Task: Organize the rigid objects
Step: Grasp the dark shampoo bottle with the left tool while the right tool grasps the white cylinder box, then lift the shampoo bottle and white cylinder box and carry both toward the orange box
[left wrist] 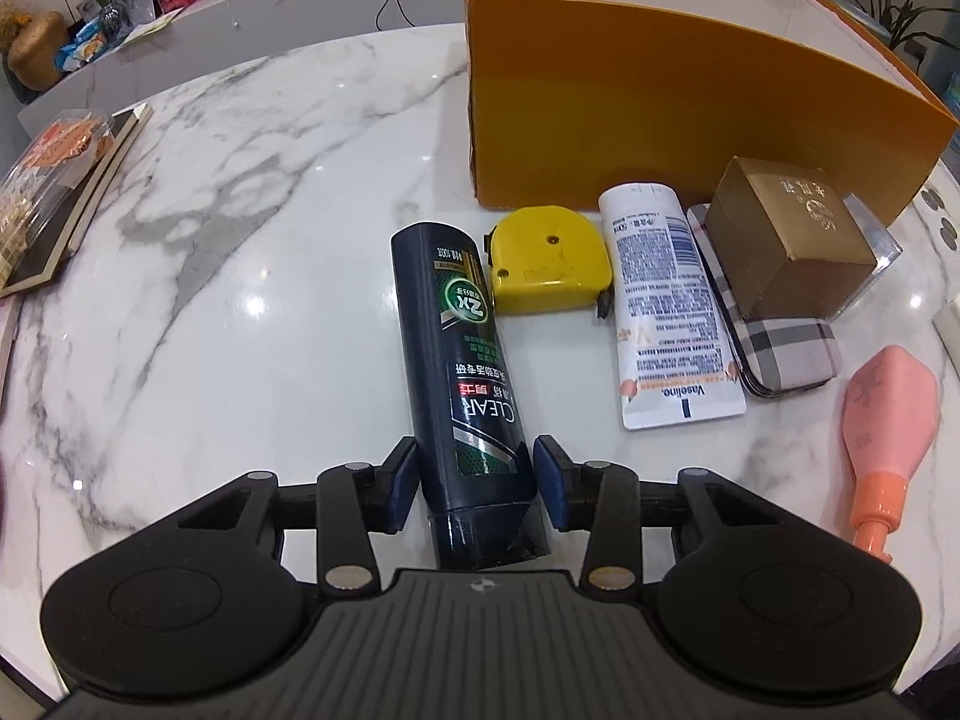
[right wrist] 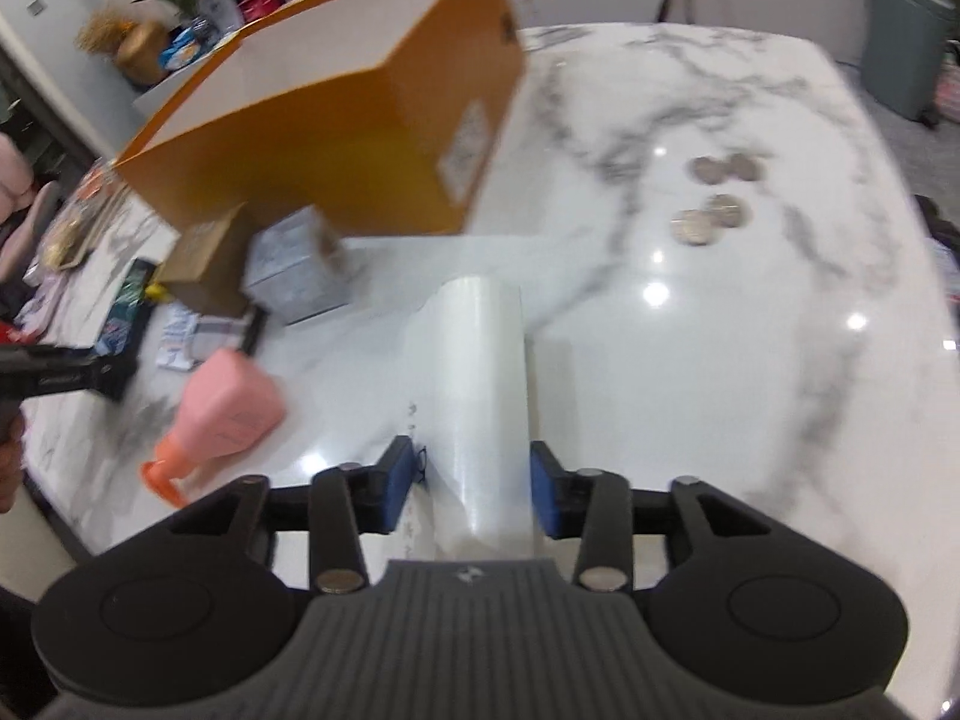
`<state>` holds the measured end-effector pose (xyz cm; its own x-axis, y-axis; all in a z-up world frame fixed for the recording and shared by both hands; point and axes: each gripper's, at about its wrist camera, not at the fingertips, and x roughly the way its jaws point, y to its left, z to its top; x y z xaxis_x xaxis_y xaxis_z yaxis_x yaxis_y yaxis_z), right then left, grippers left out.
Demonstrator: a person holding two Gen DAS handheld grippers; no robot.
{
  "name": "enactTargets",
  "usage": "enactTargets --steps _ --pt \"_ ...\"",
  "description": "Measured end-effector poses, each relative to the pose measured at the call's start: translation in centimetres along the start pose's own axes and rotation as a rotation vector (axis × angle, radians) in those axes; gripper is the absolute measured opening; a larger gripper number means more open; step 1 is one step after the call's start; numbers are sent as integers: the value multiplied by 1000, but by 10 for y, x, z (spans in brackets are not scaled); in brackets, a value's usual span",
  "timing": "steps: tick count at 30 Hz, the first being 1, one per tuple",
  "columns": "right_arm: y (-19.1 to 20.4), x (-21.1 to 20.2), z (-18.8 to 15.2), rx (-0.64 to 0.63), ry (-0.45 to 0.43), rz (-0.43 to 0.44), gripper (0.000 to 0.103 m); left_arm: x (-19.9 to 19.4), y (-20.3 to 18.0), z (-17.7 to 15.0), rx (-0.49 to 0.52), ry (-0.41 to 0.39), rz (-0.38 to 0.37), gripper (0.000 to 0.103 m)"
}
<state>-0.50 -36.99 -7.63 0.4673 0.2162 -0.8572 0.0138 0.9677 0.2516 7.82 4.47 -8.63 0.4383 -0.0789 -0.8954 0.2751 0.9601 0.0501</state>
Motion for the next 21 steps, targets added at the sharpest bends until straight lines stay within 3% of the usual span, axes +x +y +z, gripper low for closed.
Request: enactTargets --steps 2,5,7,12,16,19,21 --pt "-3 -2 -1 -26 -11 -67 46 -1 -1 -2 -1 7 -2 47" --pt "-3 -4 -1 -40 -17 -87 47 -4 -2 -6 1 14 -2 47" --pt "2 -2 -2 -61 -12 -95 56 -6 -3 -10 0 13 1 48" --pt "29 4 -4 -170 -14 -121 62 -5 -6 -7 2 -21 55 59" --pt "52 19 -14 -301 -27 -237 63 1 -7 -1 -30 -38 52 68" --pt "63 28 -21 -384 -32 -305 67 2 -10 2 -31 -30 50 67" --pt "64 31 -25 -407 -33 -326 67 1 -10 1 -24 -35 44 58"
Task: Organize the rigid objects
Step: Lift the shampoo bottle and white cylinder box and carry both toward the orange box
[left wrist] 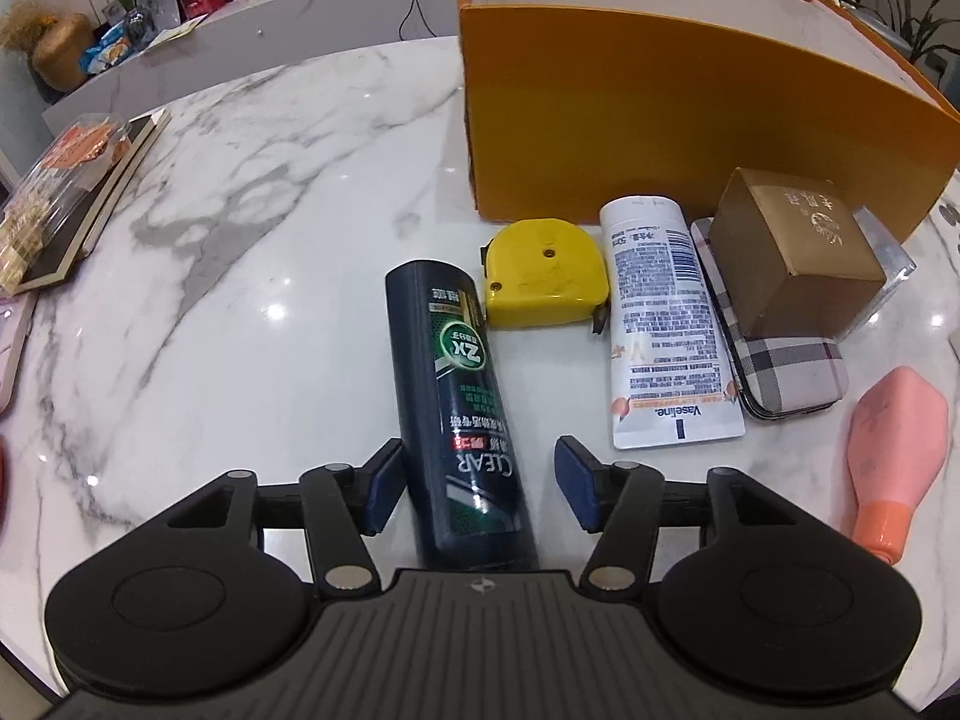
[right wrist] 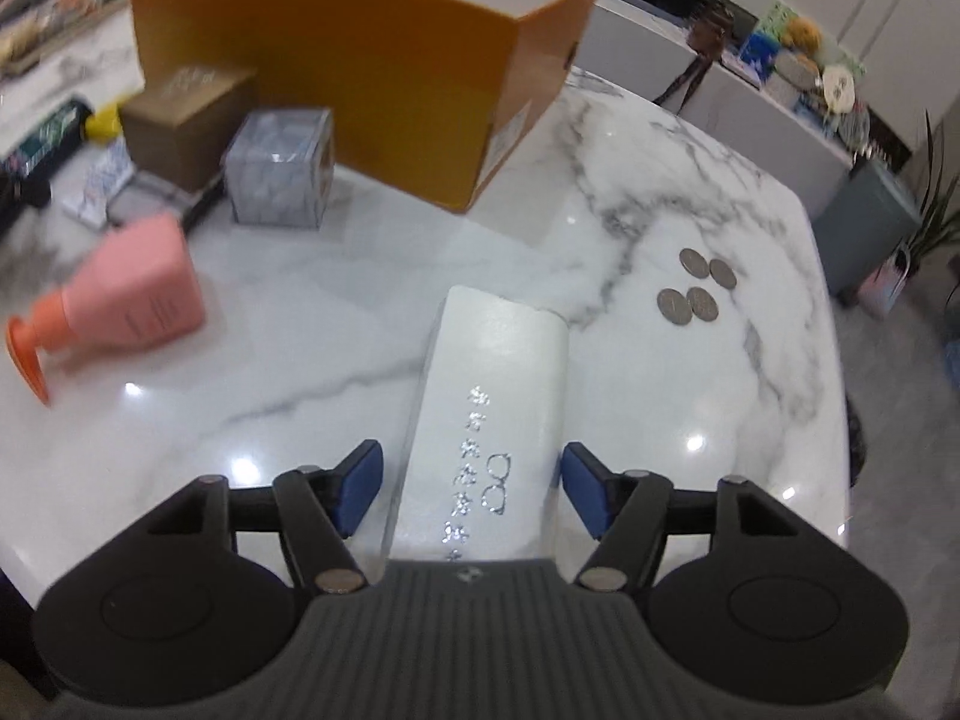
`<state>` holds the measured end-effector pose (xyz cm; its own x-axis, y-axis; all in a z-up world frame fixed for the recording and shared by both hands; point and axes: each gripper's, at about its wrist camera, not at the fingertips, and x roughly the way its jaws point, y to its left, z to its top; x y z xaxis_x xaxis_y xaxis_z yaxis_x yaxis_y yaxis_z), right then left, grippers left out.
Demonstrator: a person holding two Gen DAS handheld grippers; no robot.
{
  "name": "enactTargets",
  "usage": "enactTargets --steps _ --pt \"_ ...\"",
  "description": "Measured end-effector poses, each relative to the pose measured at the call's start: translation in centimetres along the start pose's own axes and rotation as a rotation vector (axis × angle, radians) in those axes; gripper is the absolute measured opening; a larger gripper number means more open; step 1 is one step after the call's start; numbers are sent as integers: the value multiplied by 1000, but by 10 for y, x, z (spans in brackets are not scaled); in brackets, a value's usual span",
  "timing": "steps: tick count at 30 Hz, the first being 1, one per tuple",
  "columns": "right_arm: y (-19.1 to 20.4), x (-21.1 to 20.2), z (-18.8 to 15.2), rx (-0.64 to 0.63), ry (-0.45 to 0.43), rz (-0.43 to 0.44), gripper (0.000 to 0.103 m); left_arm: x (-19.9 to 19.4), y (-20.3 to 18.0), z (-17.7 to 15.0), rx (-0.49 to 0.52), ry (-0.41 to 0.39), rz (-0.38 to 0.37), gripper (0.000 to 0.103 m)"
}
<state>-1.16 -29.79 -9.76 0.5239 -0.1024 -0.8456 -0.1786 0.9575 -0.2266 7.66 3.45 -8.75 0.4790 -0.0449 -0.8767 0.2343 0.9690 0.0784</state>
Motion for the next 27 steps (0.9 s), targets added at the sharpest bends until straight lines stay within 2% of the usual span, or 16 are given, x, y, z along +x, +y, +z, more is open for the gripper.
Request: enactTargets --steps 2,6,10,14,17,23,27 --pt "-5 0 0 19 4 9 67 -1 0 0 8 1 -11 53" --pt "-19 5 0 110 38 55 61 -2 2 -2 12 19 -25 50" --pt "-21 8 1 132 34 69 61 -3 4 -2 13 16 -23 48" --pt "-24 8 0 165 26 81 60 -9 11 -2 -14 13 -26 42" --pt "-20 0 2 145 1 53 60 -16 16 -4 -30 7 -42 41" --pt "-21 -14 7 167 -27 91 60 -19 20 -10 -32 12 -32 40" --pt "-21 -21 9 173 -42 106 60 -34 26 -9 -57 -27 -41 39"
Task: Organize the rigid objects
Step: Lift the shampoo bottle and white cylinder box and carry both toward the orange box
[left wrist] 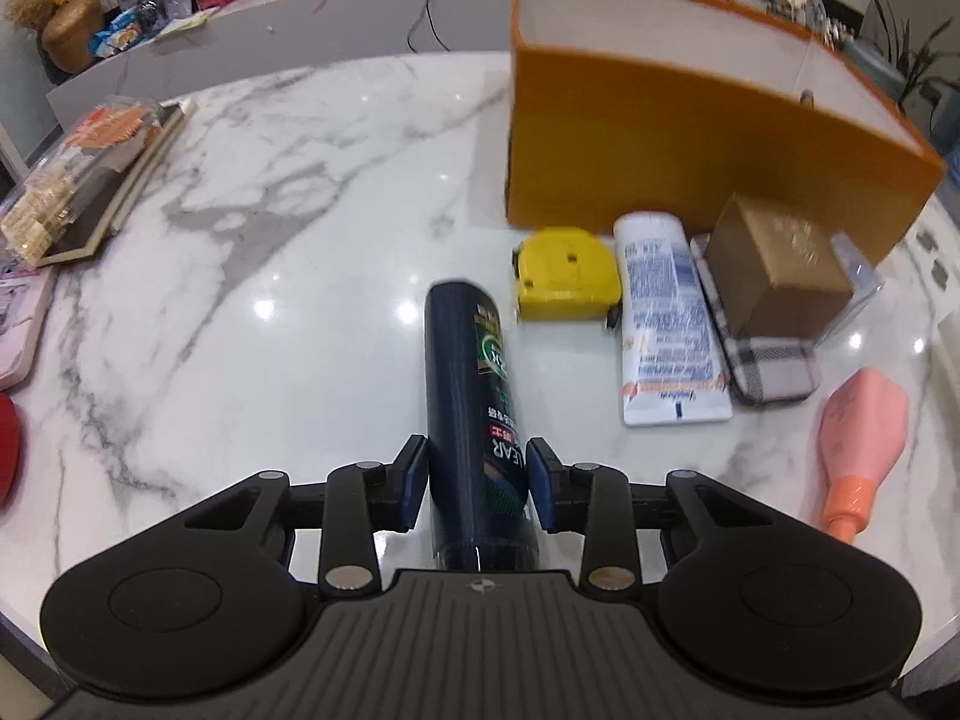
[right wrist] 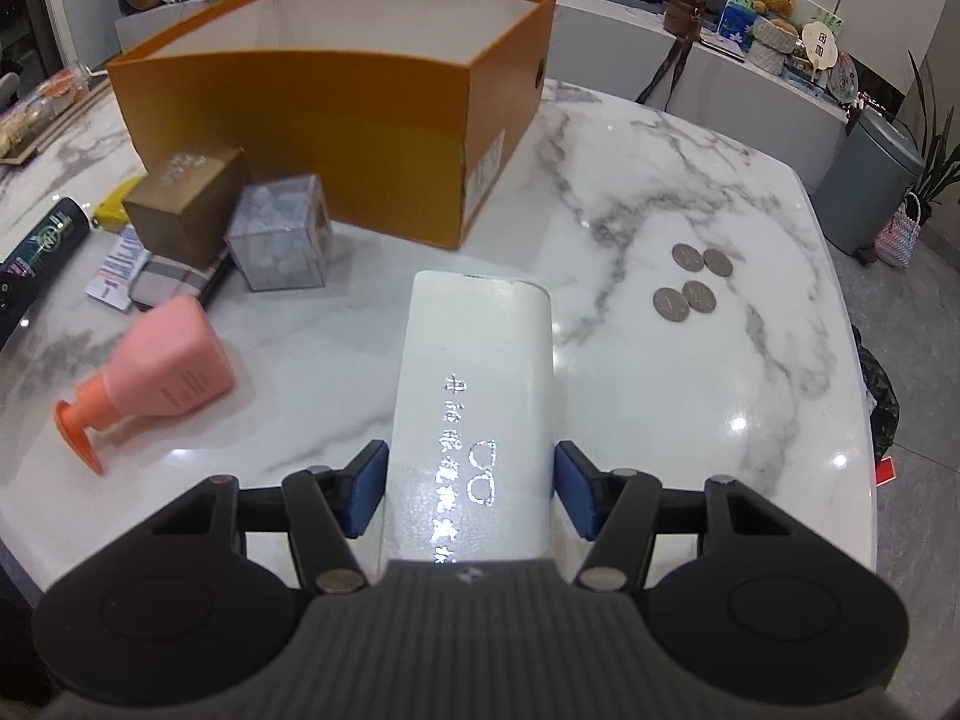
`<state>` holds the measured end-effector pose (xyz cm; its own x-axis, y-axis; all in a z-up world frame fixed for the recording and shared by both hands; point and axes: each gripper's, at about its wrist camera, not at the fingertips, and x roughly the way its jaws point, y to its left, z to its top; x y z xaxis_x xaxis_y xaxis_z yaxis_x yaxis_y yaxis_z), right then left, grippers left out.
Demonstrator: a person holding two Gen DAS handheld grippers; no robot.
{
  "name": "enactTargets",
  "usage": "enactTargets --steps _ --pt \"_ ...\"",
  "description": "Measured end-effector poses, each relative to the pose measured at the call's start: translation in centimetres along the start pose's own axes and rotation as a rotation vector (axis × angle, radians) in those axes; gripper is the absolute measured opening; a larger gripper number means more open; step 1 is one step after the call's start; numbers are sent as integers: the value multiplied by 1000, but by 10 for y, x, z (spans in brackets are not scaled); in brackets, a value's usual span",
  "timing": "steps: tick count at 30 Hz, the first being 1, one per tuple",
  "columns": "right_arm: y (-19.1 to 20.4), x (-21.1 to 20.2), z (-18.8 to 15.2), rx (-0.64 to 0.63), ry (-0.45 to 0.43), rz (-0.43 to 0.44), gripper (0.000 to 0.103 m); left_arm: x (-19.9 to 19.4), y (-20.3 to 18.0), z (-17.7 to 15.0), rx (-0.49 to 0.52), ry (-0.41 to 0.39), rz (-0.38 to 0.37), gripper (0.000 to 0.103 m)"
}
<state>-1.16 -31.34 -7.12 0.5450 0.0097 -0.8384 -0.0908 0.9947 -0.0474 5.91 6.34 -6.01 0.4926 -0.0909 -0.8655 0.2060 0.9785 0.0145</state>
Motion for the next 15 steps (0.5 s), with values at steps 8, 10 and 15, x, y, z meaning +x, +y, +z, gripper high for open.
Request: enactTargets --steps 8,10,15 --pt "3 -26 13 26 -67 29 60 -17 5 5 -4 -12 18 37" --pt "5 -29 15 29 -79 33 60 -14 8 0 1 4 24 37" --pt "5 -29 15 27 -80 38 60 -28 13 -1 -3 -27 6 36"
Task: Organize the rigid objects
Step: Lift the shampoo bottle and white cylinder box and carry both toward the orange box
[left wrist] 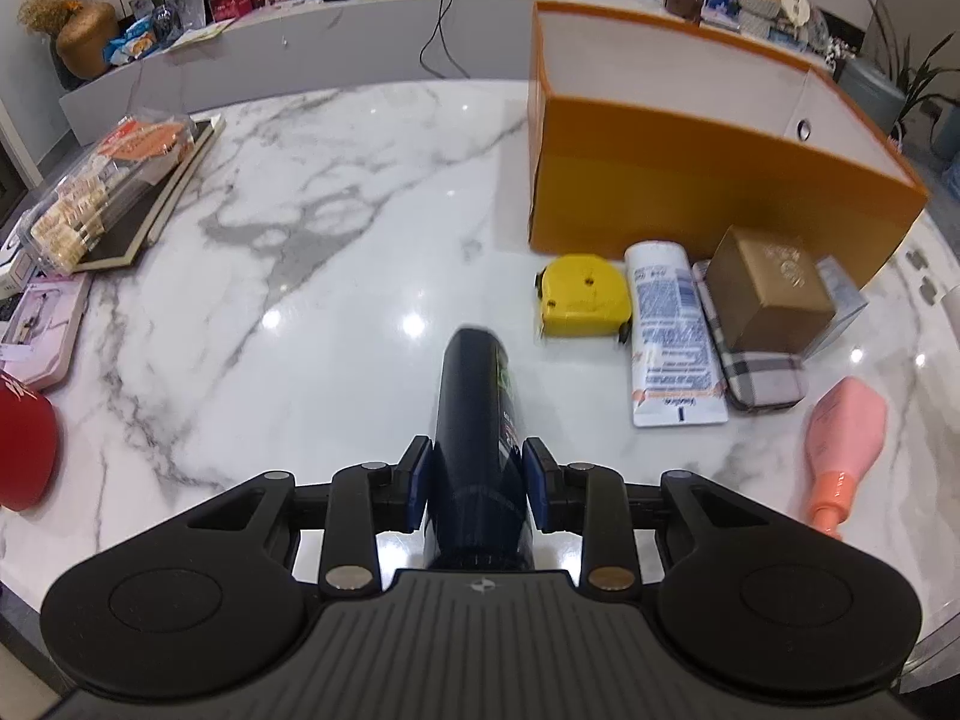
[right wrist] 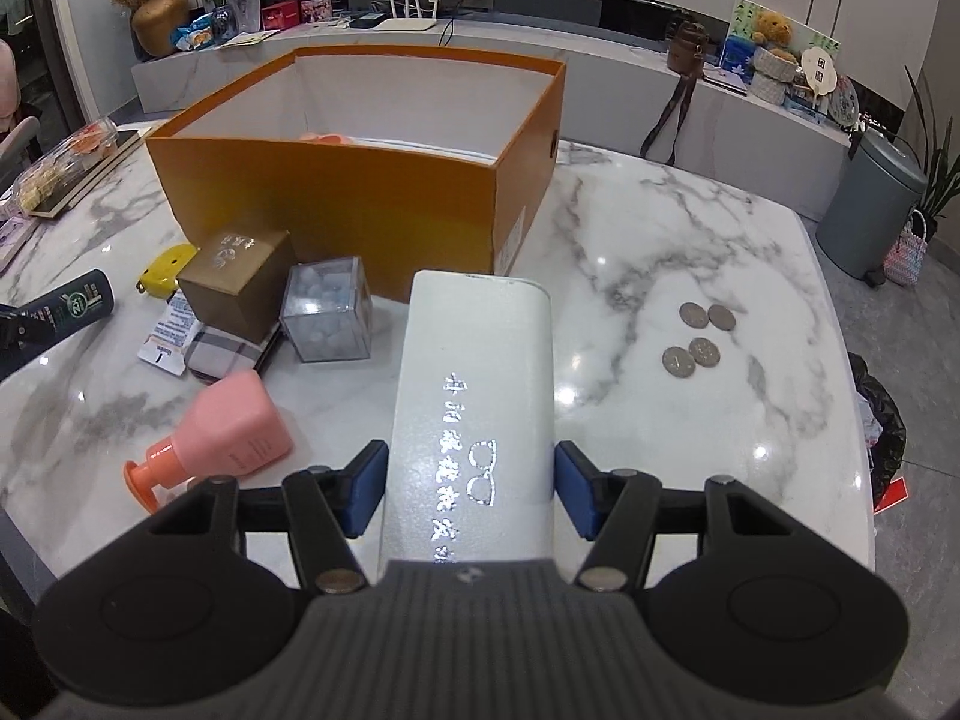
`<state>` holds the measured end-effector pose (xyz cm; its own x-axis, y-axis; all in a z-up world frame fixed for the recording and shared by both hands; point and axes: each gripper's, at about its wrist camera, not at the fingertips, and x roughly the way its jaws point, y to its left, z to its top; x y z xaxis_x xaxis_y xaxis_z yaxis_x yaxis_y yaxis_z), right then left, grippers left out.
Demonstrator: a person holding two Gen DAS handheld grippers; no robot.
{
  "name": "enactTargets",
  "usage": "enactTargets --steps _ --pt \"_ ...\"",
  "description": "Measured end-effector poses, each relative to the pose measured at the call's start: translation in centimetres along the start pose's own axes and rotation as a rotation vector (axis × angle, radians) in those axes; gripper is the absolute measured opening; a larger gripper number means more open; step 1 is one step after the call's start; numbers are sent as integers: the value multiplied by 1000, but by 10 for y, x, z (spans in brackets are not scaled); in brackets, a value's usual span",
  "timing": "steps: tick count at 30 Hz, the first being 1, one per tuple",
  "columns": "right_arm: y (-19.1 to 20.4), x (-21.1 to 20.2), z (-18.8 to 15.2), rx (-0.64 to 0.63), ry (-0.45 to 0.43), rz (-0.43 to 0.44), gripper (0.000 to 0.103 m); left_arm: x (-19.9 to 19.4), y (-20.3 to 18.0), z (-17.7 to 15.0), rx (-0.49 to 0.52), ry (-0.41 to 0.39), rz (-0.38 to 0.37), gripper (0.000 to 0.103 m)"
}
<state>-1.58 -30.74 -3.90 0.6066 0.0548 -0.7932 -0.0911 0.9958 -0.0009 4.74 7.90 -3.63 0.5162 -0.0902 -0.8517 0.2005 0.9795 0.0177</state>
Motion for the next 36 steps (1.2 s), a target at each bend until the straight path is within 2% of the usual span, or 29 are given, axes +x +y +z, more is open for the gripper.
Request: enactTargets --steps 7,12,19,28,36 --pt "-3 -12 6 21 -38 17 60 -7 -11 -5 79 -12 8 36" --pt "-2 -15 9 20 -49 32 60 -18 -8 -1 54 -58 42 36" --pt "7 -30 23 11 -100 55 60 -41 -12 19 52 -105 29 36" --pt "16 -43 75 10 -186 87 60 -59 -38 69 86 -181 5 36" --pt "13 -22 138 89 -234 129 60 -43 -68 129 78 -250 -45 36"
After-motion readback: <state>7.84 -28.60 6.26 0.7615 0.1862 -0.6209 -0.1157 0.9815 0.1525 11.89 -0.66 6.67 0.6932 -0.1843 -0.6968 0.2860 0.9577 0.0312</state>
